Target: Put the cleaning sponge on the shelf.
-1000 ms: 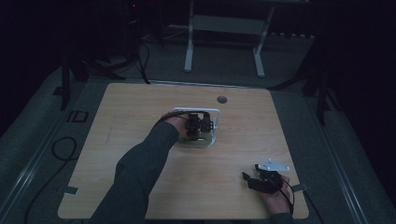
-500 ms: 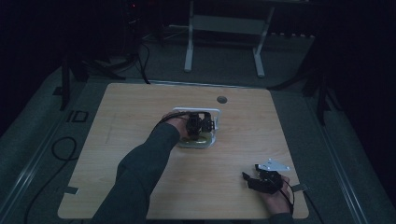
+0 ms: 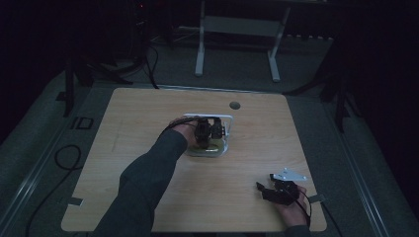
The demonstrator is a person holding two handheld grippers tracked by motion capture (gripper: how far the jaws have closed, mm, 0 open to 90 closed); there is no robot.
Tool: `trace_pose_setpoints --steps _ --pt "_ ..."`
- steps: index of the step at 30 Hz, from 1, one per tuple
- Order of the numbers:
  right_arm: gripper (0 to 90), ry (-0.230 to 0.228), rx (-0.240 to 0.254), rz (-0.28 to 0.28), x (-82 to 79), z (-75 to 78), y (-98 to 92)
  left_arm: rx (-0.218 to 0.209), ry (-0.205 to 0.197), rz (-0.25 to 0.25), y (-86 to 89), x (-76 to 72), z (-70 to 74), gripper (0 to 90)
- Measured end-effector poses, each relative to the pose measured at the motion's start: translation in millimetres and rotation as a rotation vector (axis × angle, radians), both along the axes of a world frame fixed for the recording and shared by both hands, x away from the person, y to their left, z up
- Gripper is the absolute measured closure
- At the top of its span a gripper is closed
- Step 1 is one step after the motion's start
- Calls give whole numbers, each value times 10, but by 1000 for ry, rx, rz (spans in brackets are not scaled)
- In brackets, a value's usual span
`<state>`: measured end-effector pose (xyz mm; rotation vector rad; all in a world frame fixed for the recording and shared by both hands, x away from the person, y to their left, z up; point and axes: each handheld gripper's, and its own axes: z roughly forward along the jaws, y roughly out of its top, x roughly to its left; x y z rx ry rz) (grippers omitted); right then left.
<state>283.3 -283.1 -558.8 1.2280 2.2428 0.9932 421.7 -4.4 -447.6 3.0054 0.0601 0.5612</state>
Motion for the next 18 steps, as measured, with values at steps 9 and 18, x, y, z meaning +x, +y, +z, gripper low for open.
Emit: trace_pose_setpoints --steps 9,18 --pt "328 -2 -1 1 1 0 -1 -38 5 -14 69 -120 133 598" --pt "328 0 0 0 1 0 -1 -156 -17 -17 298 -365 398 597"
